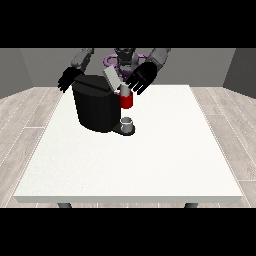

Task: Insert the coffee pod into the coffee machine and close the lid

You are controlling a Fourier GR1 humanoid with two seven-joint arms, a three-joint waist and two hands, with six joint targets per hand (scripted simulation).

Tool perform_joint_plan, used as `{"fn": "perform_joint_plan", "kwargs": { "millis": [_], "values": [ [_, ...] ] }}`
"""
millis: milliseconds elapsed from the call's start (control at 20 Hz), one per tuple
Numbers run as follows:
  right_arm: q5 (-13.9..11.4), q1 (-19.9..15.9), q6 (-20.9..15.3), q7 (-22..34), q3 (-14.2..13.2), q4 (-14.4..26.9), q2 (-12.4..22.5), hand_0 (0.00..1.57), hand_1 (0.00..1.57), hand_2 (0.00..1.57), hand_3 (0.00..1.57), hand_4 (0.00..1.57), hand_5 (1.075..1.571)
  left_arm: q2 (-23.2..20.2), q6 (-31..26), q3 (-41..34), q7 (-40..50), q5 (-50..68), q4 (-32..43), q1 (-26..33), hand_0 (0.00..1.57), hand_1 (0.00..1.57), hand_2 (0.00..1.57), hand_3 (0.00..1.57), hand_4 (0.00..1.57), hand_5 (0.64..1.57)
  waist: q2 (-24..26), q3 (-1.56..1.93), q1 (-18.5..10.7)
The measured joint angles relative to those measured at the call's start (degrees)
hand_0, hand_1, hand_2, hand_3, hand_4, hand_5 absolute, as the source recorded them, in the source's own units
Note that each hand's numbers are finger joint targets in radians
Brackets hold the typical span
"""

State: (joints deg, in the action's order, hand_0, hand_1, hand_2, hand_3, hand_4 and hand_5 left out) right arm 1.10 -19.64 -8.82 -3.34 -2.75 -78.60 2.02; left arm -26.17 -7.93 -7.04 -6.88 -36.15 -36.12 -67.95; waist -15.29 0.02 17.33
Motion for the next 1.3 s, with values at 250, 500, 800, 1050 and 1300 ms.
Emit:
{"fn": "perform_joint_plan", "kwargs": {
  "millis": [250, 500, 800, 1050, 1300],
  "values": [
    [0.1, 1.1, -0.1, -0.4, 0.0, 0.6, -0.4, 0.00, 0.00, 0.00, 0.00, 0.48, 1.571, 1.6, 0.0, 0.6, 0.7, -0.6, 0.2, 0.3, 1.19, 1.19, 1.27, 1.20, 0.51, 1.571, 1.1, -0.01, -0.5],
    [0.5, 1.1, -0.3, 0.0, -0.5, -0.1, -0.2, 0.00, 0.00, 0.00, 0.00, 0.46, 1.571, 2.0, 0.4, 0.6, 0.0, -1.0, 0.6, 1.1, 1.18, 1.18, 1.25, 1.19, 0.49, 1.571, 1.3, 0.01, -0.7],
    [0.5, 1.2, -0.4, -0.4, -0.4, -0.5, -0.4, 0.00, 0.00, 0.00, 0.00, 0.44, 1.571, 1.7, 0.3, 0.5, -0.4, -1.4, 1.0, 1.1, 1.23, 1.23, 1.27, 1.18, 0.48, 1.571, 0.4, 0.04, -0.8],
    [0.1, 1.7, -0.5, -0.1, 0.3, -1.1, -0.4, 0.00, 0.00, 0.00, 0.00, 0.42, 1.571, 1.3, 0.2, 0.0, -0.4, -1.5, 1.4, 1.2, 1.21, 1.21, 1.24, 1.12, 0.46, 1.571, 0.3, 0.05, -0.3],
    [0.4, 1.7, -0.6, 0.2, -0.6, 0.2, 0.0, 0.00, 0.00, 0.00, 0.00, 0.34, 1.571, 2.4, -0.5, 0.6, 0.0, -1.9, 1.1, 1.3, 1.13, 1.13, 1.17, 1.00, 0.46, 1.571, 0.9, 0.06, -1.3]
  ]
}}
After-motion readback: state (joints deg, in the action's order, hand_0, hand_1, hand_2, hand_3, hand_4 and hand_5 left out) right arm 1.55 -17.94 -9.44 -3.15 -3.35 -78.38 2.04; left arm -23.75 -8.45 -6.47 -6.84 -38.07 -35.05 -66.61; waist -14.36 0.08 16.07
